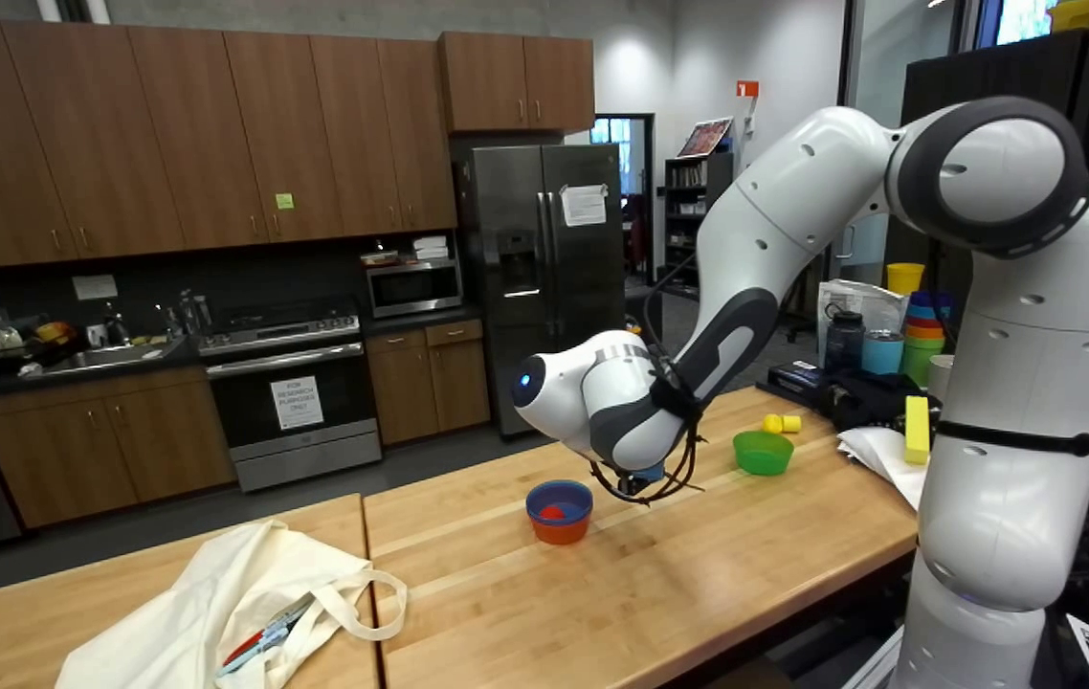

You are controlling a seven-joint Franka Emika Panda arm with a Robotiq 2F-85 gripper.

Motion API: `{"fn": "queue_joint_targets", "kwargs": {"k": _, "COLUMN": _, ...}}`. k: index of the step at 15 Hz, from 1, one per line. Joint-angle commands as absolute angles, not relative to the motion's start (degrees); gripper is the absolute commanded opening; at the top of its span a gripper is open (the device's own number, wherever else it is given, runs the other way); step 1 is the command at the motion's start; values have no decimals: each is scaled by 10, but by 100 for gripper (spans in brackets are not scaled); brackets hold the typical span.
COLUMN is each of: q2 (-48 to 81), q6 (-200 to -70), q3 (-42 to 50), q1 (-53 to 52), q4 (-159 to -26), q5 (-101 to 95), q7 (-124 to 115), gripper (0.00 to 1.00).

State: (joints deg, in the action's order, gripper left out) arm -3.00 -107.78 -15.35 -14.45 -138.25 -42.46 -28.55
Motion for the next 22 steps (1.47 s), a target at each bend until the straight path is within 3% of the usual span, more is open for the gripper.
{"fn": "queue_joint_targets", "kwargs": {"k": 1, "q2": -13, "q6": -1028, "q3": -160, "q1": -149, "q4": -1362, "q5": -435, "q7": -252, "gripper": 2}}
{"fn": "queue_joint_targets", "kwargs": {"k": 15, "q2": 65, "q6": -848, "q3": -161, "q1": -163, "q4": -1345, "q5": -724, "q7": -430, "gripper": 2}}
{"fn": "queue_joint_targets", "kwargs": {"k": 22, "q2": 82, "q6": -801, "q3": -175, "q1": -174, "q4": -1309, "q5": -657, "q7": -544, "gripper": 2}}
